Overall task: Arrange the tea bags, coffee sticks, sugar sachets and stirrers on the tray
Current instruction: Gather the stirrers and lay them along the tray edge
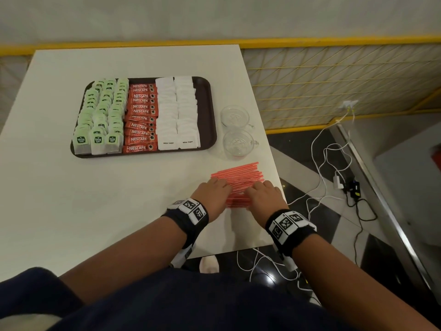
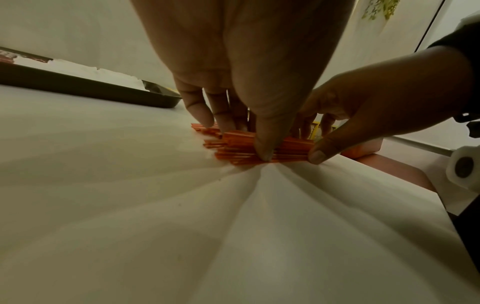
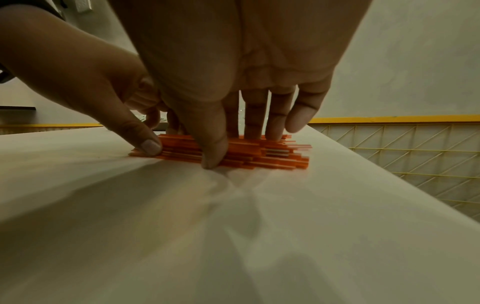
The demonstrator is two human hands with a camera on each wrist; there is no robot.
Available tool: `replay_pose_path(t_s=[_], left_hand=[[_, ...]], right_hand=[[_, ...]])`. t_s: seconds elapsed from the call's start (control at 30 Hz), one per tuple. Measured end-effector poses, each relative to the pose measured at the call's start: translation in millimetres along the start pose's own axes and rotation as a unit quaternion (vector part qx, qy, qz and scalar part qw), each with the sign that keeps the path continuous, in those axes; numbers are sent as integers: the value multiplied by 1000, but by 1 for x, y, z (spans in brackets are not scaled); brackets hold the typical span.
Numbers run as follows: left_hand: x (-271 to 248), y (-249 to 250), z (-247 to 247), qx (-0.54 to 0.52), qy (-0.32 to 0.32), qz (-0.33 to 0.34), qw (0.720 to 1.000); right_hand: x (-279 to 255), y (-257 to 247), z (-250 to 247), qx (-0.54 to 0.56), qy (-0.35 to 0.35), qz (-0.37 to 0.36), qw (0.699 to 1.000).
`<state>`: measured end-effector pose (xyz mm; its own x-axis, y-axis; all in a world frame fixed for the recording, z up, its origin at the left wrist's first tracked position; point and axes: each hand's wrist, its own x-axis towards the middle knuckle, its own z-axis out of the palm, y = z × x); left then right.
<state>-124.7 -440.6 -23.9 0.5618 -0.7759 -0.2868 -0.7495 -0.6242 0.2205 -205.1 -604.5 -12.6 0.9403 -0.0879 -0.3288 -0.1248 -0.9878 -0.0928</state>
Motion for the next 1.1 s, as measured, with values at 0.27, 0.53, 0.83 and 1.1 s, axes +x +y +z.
replay_pose_path(t_s=[0.27,0.53,0.83,1.1], left_hand=[[-2,10,-3,13,-13,-6,1000],[0,15,-5,80,-6,-5,997],[3,20,-8,104,-21,-7,994],[2,19,-3,123,-6,-3,992]], right_hand=[[2,-4,-1,0,-12,5,1000],[5,-8,-3,-22,-14,2,1000],[14,-12,-9,-13,-63,36,997],[13,-15,0,13,-50,51,997]])
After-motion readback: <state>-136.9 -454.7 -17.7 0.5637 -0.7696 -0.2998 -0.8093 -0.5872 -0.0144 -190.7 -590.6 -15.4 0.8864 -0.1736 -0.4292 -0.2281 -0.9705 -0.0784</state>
